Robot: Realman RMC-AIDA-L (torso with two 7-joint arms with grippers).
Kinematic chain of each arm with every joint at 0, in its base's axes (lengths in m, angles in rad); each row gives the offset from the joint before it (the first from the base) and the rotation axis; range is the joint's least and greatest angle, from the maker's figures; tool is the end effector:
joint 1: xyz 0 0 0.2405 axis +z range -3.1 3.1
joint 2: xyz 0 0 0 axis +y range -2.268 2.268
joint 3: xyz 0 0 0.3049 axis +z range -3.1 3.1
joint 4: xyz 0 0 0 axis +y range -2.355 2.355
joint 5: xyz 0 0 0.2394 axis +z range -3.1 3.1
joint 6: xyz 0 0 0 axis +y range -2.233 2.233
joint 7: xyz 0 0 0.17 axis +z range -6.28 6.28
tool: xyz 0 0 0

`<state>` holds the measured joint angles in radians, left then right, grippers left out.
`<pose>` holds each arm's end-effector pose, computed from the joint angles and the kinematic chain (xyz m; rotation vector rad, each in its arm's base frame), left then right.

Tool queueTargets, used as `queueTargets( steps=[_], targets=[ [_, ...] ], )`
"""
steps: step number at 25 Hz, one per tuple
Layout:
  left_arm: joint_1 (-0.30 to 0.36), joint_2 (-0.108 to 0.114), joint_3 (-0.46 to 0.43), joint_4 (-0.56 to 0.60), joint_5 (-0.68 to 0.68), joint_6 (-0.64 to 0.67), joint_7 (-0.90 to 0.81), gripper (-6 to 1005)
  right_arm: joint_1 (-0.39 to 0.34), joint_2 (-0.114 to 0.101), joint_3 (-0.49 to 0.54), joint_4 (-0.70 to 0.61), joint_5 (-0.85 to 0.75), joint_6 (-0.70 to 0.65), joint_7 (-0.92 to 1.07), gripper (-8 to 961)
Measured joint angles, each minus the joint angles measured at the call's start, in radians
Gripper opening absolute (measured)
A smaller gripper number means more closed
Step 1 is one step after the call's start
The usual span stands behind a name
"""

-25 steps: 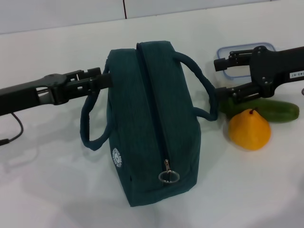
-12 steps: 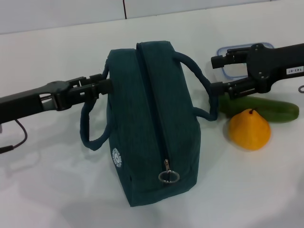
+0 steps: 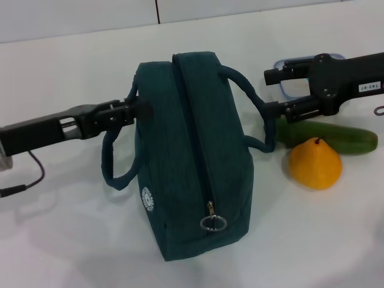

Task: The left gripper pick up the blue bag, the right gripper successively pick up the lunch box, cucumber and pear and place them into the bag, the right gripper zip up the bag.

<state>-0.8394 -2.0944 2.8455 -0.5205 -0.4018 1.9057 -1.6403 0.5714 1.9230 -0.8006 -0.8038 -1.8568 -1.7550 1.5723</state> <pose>-0.2526 0.3875 -0.0430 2.6281 1.1715 1.1079 0.2660 0.4038 0.0423 -2.8584 0.4771 0.7197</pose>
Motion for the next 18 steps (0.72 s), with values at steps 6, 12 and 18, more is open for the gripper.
queueTargets(
  steps=[6, 12, 18],
  targets=[
    [-0.023, -0.005, 0.000, 0.014, 0.001, -0.003, -0.007, 785, 0.001, 0.000, -0.002, 0.000, -0.004, 0.007, 0.000, 845],
    [-0.038, -0.001, 0.001, 0.091, 0.019, -0.058, 0.016, 784, 0.000, 0.002, -0.003, 0.001, -0.008, 0.014, 0.000, 843],
    [-0.050, -0.001, 0.002, 0.147, 0.065, -0.182, 0.048, 784, -0.004, 0.002, 0.001, 0.000, -0.008, 0.014, 0.000, 842]
  ],
)
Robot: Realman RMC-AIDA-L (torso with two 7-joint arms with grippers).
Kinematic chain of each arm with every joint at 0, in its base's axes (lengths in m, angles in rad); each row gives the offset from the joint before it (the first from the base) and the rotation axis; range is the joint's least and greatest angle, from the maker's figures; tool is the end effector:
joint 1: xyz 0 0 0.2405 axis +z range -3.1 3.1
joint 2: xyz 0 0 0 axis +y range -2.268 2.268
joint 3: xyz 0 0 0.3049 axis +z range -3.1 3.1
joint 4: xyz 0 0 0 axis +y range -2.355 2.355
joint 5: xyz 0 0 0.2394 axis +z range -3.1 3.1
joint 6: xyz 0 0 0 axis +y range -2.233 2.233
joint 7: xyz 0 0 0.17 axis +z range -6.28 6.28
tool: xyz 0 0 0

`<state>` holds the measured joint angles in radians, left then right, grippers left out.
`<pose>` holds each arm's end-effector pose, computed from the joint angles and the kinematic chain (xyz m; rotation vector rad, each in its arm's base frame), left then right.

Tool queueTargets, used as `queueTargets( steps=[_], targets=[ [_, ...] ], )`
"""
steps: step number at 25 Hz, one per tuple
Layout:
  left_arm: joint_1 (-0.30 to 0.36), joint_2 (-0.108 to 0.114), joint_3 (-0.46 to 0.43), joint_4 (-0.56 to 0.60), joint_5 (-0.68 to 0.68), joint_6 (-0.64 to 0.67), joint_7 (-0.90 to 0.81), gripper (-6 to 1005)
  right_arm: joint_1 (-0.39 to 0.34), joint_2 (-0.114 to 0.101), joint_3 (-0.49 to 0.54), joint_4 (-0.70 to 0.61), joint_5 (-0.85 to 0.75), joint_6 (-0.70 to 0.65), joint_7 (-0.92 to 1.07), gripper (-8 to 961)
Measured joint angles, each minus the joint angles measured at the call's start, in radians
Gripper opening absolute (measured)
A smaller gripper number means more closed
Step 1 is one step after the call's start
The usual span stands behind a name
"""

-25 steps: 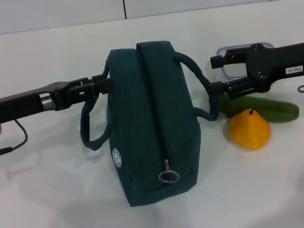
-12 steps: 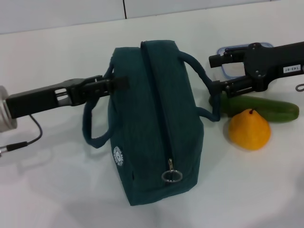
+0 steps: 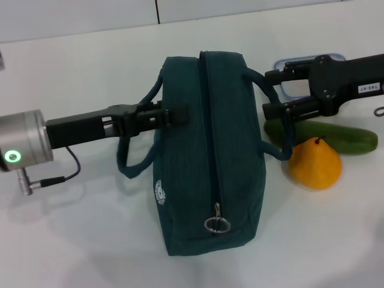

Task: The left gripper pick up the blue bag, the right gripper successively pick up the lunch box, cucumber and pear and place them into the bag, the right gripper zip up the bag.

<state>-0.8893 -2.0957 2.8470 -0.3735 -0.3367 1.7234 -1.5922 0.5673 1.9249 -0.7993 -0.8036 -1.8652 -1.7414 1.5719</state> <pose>-0.2332 0.4040 -0.0847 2.6717 1.1523 1.0112 0.2694 0.4044 0.0412 -2.8473 0.4897 0.7050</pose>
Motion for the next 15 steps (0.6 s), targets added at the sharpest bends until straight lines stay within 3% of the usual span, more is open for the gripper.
queueTargets(
  steps=[15],
  targets=[
    [0.023, 0.012, -0.002, 0.024, -0.041, -0.050, 0.072, 783, -0.005, 0.000, 0.005, 0.007, 0.002, -0.001, -0.020, 839]
  ],
)
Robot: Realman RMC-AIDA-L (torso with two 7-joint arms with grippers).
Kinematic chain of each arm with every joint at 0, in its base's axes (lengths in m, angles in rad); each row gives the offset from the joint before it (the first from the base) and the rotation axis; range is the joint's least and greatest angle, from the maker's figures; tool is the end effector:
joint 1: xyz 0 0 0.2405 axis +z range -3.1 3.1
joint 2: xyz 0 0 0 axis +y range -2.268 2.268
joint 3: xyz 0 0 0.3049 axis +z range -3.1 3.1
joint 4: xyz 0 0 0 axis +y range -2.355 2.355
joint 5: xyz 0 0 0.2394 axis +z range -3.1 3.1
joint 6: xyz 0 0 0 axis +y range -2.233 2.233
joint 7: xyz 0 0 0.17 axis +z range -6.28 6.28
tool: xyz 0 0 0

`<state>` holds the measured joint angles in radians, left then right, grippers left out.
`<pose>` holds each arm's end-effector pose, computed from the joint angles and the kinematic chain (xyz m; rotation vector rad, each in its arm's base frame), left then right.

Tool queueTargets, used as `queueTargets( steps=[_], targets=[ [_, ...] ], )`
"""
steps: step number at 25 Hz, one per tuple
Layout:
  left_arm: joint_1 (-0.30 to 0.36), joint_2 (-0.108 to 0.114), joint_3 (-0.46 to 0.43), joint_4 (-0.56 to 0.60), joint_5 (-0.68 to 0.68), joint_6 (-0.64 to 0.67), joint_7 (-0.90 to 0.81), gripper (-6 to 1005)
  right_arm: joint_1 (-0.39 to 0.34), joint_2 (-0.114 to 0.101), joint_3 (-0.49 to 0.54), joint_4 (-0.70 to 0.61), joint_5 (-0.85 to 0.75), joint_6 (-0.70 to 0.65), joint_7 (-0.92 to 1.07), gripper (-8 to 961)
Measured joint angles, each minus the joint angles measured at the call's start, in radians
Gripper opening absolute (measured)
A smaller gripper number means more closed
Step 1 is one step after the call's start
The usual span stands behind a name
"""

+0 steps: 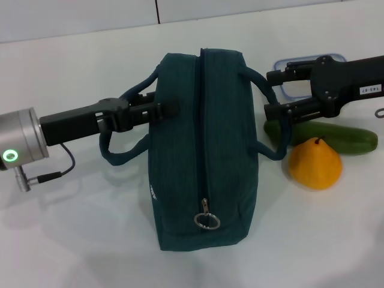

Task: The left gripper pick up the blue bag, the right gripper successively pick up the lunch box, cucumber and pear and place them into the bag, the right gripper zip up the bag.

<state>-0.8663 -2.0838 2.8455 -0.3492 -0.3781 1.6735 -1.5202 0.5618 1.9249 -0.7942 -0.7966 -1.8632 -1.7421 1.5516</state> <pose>-0.2426 0.4100 -0.0818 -2.7142 -1.1162 -1.0633 0.2724 0.4027 0.0412 -2.8413 0.4767 0.7107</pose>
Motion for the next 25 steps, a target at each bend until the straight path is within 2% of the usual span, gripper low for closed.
queueTargets(
  steps=[3, 10, 16, 25],
  targets=[
    [0.009, -0.003, 0.000, 0.003, -0.021, -0.003, 0.029, 783, -0.003, 0.004, 0.001, 0.003, 0.005, 0.000, -0.009, 839],
    [0.037, -0.003, 0.000, 0.014, -0.077, -0.030, 0.047, 784, -0.004, 0.029, -0.003, 0.001, 0.006, 0.000, -0.027, 838],
    [0.065, 0.002, 0.000, 0.025, -0.119, 0.001, 0.133, 783, -0.021, 0.034, 0.001, 0.004, 0.007, 0.004, -0.029, 837],
    [0.088, 0.004, 0.000, 0.017, -0.138, -0.008, 0.144, 472, -0.047, 0.041, 0.004, 0.007, 0.022, 0.017, -0.031, 836]
  ],
)
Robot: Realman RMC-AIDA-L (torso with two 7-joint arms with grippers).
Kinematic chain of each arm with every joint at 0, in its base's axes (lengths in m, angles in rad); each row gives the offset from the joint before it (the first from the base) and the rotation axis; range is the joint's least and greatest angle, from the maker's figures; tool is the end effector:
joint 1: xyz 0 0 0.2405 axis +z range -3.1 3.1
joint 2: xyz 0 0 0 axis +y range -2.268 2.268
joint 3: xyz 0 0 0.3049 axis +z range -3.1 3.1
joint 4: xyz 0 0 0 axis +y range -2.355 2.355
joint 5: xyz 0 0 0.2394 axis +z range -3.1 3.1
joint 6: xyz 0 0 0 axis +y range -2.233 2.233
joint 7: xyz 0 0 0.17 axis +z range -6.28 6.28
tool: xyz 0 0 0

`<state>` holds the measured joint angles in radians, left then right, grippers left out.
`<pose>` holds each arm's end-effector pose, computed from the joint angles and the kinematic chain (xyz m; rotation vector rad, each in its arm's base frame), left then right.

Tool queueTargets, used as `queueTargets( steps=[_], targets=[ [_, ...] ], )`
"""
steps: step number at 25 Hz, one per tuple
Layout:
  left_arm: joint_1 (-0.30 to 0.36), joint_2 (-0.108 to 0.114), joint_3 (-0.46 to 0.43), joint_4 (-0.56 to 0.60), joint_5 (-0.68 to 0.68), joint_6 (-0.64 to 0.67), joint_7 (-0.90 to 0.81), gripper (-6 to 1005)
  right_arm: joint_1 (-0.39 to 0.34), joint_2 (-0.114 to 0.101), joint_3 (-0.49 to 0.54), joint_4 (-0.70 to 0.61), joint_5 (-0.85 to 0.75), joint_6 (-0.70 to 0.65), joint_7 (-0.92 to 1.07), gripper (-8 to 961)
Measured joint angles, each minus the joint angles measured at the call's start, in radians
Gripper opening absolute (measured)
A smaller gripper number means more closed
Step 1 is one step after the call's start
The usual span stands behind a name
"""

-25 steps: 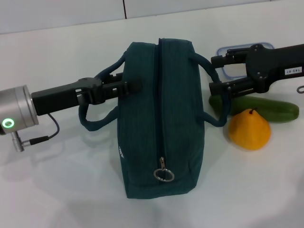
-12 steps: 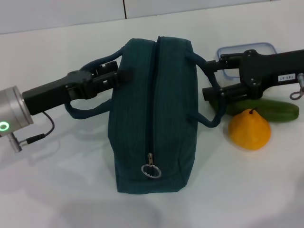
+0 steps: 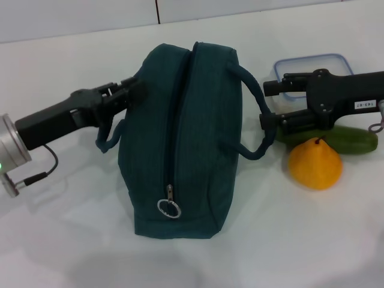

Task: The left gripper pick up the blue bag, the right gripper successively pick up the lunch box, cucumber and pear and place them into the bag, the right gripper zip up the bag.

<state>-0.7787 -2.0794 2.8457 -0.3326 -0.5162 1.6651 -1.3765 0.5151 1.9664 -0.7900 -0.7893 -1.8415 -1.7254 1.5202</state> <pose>-0.2675 0.4033 -0.0682 -2.5521 -0.9810 -1.1700 0.2827 0.3887 0.0245 -2.8028 0.5177 0.7732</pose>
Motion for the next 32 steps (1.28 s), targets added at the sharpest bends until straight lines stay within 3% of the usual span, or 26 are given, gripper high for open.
queueTargets(
  steps=[8, 15, 20, 23, 32],
  targets=[
    [0.006, -0.003, 0.000, 0.009, 0.013, 0.010, 0.052, 168, -0.010, 0.001, 0.000, 0.001, 0.012, -0.004, 0.000, 835],
    [0.054, -0.008, 0.000, 0.061, -0.073, 0.028, 0.206, 81, -0.064, 0.035, 0.084, 0.033, 0.079, 0.018, -0.016, 835],
    [0.075, -0.010, -0.002, 0.105, -0.113, -0.003, 0.288, 44, -0.108, 0.040, 0.176, 0.230, 0.279, 0.021, -0.110, 834],
    [0.077, -0.010, -0.002, 0.132, -0.112, -0.032, 0.318, 44, -0.122, 0.037, 0.249, 0.368, 0.350, 0.027, -0.164, 834],
    [0.082, -0.011, -0.002, 0.159, -0.105, -0.075, 0.334, 44, -0.219, 0.033, 0.665, 0.644, 0.391, 0.046, -0.110, 833]
  ],
)
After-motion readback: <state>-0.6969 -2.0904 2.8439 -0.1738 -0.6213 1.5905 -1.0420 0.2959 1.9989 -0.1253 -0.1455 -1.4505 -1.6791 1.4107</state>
